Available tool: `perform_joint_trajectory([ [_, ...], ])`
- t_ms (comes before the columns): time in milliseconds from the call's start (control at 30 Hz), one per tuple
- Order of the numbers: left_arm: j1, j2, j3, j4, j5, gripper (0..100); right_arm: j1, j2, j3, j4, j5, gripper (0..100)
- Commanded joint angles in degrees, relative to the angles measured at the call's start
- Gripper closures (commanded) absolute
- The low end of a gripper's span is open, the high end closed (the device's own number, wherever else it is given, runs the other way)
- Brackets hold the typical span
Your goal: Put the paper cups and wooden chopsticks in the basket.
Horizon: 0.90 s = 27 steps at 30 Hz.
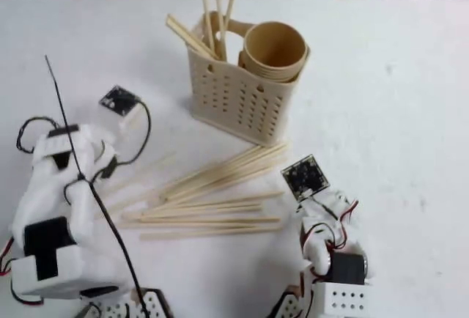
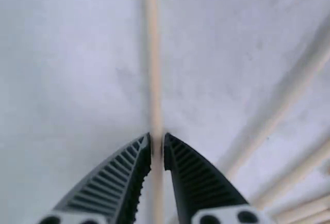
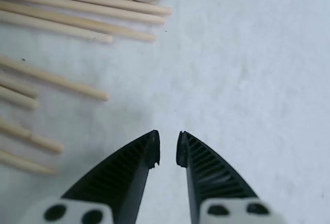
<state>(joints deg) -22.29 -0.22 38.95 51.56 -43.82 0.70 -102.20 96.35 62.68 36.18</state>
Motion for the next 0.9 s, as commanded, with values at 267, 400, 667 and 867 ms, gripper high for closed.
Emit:
perform_joint_trajectory([
  [267, 5.6, 0.9, -19.5, 9.0, 11.1, 82, -0.3, -0.4, 0.5, -0.5, 0.4, 92.9],
  [400, 13.2, 6.6, -22.2, 5.5, 13.2, 82, -0.3, -0.4, 0.5, -0.5, 0.4, 92.9],
  [667, 13.1, 24.7, -37.5, 7.1, 15.4, 85, -0.3, -0.4, 0.5, -0.5, 0.4, 92.9],
  [867, 12.6, 26.7, -40.9, 9.1, 15.2, 85, -0.3, -0.4, 0.5, -0.5, 0.4, 92.9],
])
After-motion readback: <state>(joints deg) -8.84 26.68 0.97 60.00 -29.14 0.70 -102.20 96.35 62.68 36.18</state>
